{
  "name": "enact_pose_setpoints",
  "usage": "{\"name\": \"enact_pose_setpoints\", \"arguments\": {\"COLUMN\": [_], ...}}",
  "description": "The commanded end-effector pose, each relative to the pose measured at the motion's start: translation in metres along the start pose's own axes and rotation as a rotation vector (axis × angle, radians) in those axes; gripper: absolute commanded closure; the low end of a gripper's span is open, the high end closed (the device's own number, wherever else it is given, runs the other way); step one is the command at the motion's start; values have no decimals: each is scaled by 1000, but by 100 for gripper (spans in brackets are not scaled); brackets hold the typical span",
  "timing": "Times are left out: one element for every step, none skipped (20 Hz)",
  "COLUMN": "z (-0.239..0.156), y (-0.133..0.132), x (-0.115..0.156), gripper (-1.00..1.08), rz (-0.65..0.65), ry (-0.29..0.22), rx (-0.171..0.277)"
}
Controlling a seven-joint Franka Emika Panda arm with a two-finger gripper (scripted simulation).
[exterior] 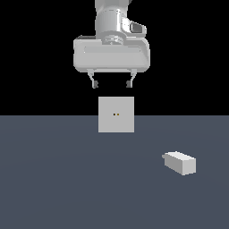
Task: Plug the charger into the wall socket.
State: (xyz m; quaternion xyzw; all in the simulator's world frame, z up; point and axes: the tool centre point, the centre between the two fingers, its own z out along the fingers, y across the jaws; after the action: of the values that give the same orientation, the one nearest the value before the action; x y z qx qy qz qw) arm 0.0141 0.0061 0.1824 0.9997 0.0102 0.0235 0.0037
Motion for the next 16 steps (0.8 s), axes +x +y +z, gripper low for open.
{"name": "enact_pose_setpoints", "arguments": {"z": [0,0,0,1,1,2,3,4,6,7,9,11,13,15,18,21], "y": [0,0,0,1,1,2,3,4,6,7,9,11,14,16,19,22], "x": [0,0,0,-1,-2,-3,-4,-6,-8,-10,-13,-15,-18,-21,-25,-28], "gripper": [-92,-92,-92,-92,-92,-92,-92,-92,-92,-92,-92,-92,-92,-92,-92,-92], "rz": [0,0,-1,-2,-4,-6,-9,-13,-16,-21,-26,-32,-38,-45,-52,-60], "ry": [0,0,1,1,2,4,5,7,10,12,15,18,22,26,31,35], "rx": [0,0,0,0,1,1,1,2,2,3,3,4,5,6,7,8]}}
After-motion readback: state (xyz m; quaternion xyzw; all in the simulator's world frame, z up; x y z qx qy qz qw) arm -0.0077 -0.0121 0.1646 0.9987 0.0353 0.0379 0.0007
